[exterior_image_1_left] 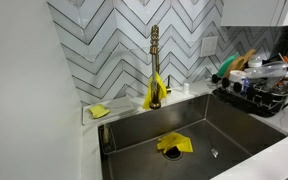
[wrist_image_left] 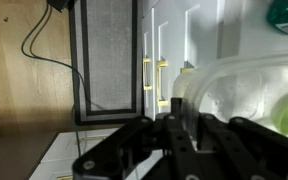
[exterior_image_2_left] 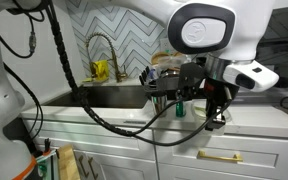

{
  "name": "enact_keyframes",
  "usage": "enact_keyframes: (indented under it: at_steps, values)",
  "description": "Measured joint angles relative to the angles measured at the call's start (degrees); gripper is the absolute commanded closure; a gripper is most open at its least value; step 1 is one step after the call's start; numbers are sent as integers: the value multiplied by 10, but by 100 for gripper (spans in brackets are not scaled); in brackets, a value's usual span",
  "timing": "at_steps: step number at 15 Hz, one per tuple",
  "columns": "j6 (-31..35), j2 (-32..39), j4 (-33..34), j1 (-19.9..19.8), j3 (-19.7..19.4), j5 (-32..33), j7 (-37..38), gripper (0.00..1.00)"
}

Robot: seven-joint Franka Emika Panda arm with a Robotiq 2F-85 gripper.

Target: Remove lunchbox from the drying rack, put it on the counter, put the bottle with green contents in the lunchbox and then move the lunchbox to the top right side of sink

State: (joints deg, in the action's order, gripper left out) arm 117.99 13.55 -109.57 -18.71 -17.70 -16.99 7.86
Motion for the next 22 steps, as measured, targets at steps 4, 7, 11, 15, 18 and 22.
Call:
enact_keyframes:
  at_steps: [4,7,11,15,18,22]
  values:
    - [8,10,17,0,11,-7,0,98]
    - [8,20,33,1,20,-7,0,98]
    - [8,34,50,3,33,-11,0,98]
    - [8,42,60,4,45,-22,0,66]
    - [8,40,64,5,47,-22,0,45]
    - [-15,15,81,8,47,-12,-2,14]
